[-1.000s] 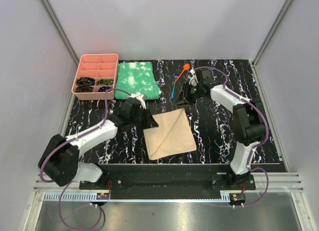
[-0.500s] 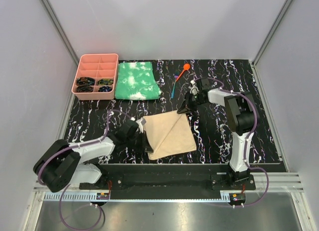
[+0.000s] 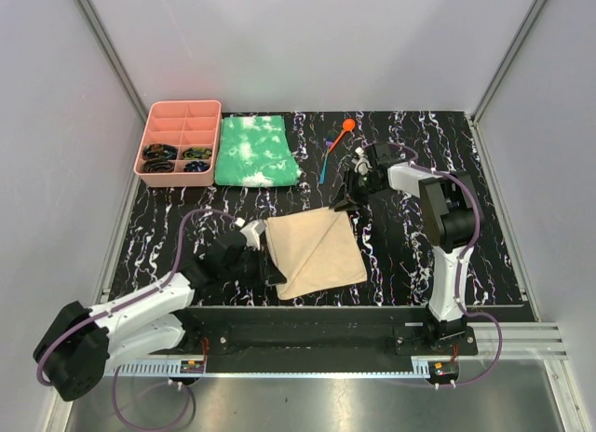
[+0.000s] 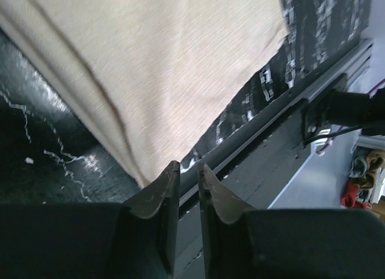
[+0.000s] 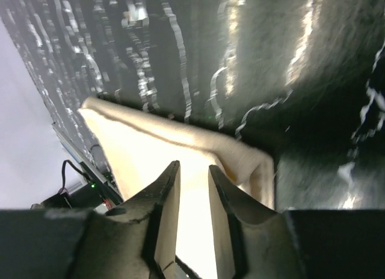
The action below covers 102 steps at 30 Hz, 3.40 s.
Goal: Fold the napkin into a case and place the utensils inside
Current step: Fold the top corner of the square-folded napkin at the center of the board, then smooth out the top corner of the square-folded napkin at the center of the board.
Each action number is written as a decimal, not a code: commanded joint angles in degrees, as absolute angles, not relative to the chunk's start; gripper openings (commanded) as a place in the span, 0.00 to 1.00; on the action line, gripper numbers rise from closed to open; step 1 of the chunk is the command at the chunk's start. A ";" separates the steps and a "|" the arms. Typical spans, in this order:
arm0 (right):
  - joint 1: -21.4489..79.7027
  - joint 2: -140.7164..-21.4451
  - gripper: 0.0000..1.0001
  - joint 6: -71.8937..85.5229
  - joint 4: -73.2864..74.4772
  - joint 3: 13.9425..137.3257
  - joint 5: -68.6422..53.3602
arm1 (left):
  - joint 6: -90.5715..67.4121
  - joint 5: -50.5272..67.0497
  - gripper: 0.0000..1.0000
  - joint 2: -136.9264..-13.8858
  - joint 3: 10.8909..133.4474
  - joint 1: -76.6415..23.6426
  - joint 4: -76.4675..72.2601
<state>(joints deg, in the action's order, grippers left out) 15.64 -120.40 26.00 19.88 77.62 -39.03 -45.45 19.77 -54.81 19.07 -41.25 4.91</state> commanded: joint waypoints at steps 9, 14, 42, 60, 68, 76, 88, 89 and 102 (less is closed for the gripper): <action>16.17 -113.64 0.40 25.93 19.61 75.76 -36.30 | -47.37 21.01 0.11 -61.61 17.33 -41.48 -1.30; 16.17 -117.94 0.39 26.72 16.61 76.11 -36.83 | -49.04 21.09 0.11 -59.86 12.93 -41.66 -2.72; 23.55 -93.61 0.43 28.13 19.78 54.68 -30.32 | -31.38 12.39 0.42 -86.73 56.42 -23.47 15.82; 23.55 -94.92 0.28 28.74 15.29 46.67 -29.71 | -31.82 6.51 0.41 -92.02 56.87 -23.38 16.26; 23.55 -95.01 0.26 28.92 15.12 46.58 -29.53 | -32.96 7.91 0.36 -94.57 56.51 -23.38 15.12; 23.55 -95.97 0.25 29.09 14.33 46.32 -29.44 | -33.40 8.26 0.31 -96.24 56.78 -23.38 14.24; 23.55 -96.24 0.23 29.09 14.06 45.97 -29.27 | -34.80 7.29 0.02 -90.45 51.16 -23.38 12.57; 23.55 -96.33 0.23 29.09 13.98 45.97 -29.27 | -34.89 7.29 0.02 -90.35 50.80 -23.29 12.39; 27.59 -94.75 0.26 27.68 22.05 52.72 -23.83 | -34.54 3.95 0.17 -90.87 52.73 -23.29 12.57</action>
<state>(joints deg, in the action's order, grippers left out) 24.95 -96.55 28.82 18.09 48.07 -28.05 -34.96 6.52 -91.96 50.17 -23.62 14.50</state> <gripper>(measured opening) 0.245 0.177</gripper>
